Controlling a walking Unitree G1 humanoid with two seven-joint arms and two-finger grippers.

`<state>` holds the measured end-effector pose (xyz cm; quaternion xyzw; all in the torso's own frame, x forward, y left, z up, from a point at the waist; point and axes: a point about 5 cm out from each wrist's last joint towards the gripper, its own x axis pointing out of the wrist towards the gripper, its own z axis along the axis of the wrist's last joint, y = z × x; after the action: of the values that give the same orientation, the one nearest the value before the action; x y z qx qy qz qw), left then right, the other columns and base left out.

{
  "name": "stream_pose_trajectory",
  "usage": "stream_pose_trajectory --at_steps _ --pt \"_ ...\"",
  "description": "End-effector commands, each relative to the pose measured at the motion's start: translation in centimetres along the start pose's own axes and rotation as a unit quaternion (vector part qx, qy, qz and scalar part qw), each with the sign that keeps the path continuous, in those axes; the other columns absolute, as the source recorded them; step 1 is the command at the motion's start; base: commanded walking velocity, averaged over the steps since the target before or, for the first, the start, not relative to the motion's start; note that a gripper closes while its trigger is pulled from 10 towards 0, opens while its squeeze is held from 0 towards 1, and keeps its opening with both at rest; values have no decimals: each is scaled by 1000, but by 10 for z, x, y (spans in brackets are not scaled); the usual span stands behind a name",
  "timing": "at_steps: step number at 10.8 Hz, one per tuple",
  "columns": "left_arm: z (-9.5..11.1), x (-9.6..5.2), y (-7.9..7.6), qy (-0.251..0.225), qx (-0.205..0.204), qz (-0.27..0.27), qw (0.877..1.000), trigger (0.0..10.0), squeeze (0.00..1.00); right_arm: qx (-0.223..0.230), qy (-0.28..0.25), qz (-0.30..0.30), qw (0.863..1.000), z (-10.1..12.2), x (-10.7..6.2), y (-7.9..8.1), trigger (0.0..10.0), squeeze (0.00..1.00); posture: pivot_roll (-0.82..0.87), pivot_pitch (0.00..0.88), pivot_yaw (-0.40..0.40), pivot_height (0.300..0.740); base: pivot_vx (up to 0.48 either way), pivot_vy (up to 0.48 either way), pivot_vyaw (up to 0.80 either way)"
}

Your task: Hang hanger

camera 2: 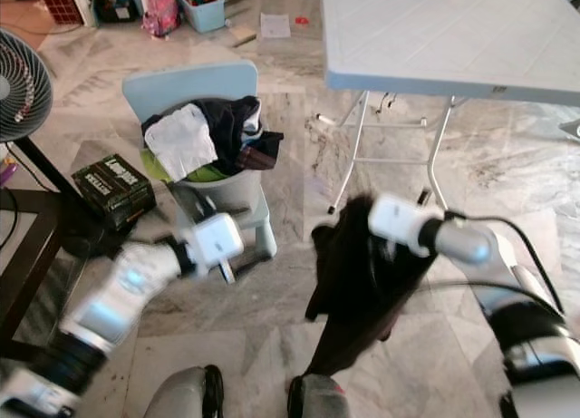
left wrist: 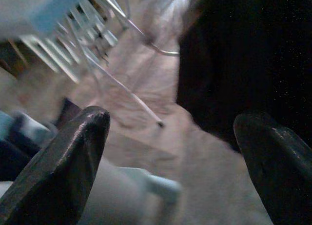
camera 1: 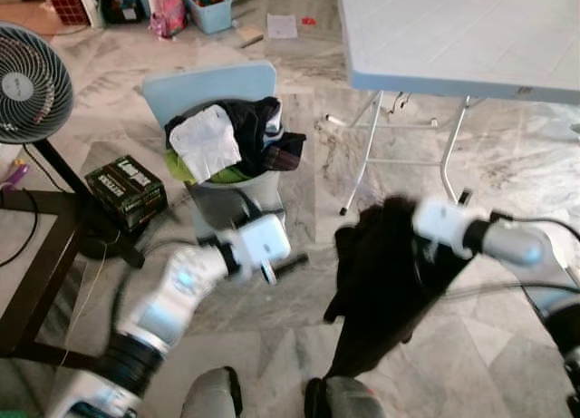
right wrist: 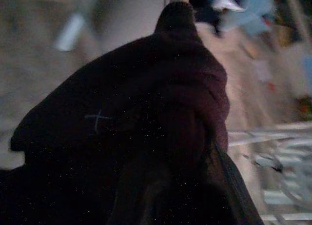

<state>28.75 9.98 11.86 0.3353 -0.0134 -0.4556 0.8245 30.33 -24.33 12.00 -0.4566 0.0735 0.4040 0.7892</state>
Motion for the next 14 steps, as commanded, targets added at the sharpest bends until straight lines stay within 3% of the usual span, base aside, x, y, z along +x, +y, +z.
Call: stream_pose_trajectory --at_steps 1,2,3,4,6,7,11,12,13,14 --pt "10 -8 11 -10 43 -5 999 10000 1000 -23 -7 49 999 -2 -14 1 10000 0 -87 118 -44 740 0 0 0" --pt "11 -10 18 -12 31 7 999 10000 1000 -25 -3 63 998 -4 -20 -1 10000 0 -87 118 -44 740 0 0 0" --pt "-1 -12 15 4 47 0 999 10000 1000 -6 -19 79 997 0 -23 -6 10000 0 -86 117 -43 740 0 0 0" --pt "-9 -12 8 8 40 -14 999 10000 43 -6 -30 78 997 3 -22 -11 10000 0 -89 118 -42 740 0 0 0" --pt "-10 -3 -6 -14 16 -46 999 10000 0 -17 -55 94 994 11 -17 -12 10000 0 -93 114 -46 740 0 0 0" --pt "-12 0 -8 -18 25 -72 997 10000 0 -12 -72 107 992 16 -15 -10 10000 0 -94 113 -48 740 0 0 0" --pt "-10 9 7 -32 38 -73 996 10000 0 -26 -81 136 987 19 -13 -7 10000 0 -104 101 -30 740 0 0 0" --pt "-9 12 8 -40 30 -75 996 6980 0 -29 -85 137 986 20 -11 -6 10000 0 -102 93 -32 740 0 0 0" --pt "-6 16 2 -55 22 -90 994 0 0 -27 -91 141 985 21 -9 -2 10000 0 -102 85 -35 740 0 0 0" --pt "-3 17 -2 -68 12 -90 994 0 0 -28 -94 144 985 22 -11 0 10000 0 -105 86 -38 740 0 0 0"
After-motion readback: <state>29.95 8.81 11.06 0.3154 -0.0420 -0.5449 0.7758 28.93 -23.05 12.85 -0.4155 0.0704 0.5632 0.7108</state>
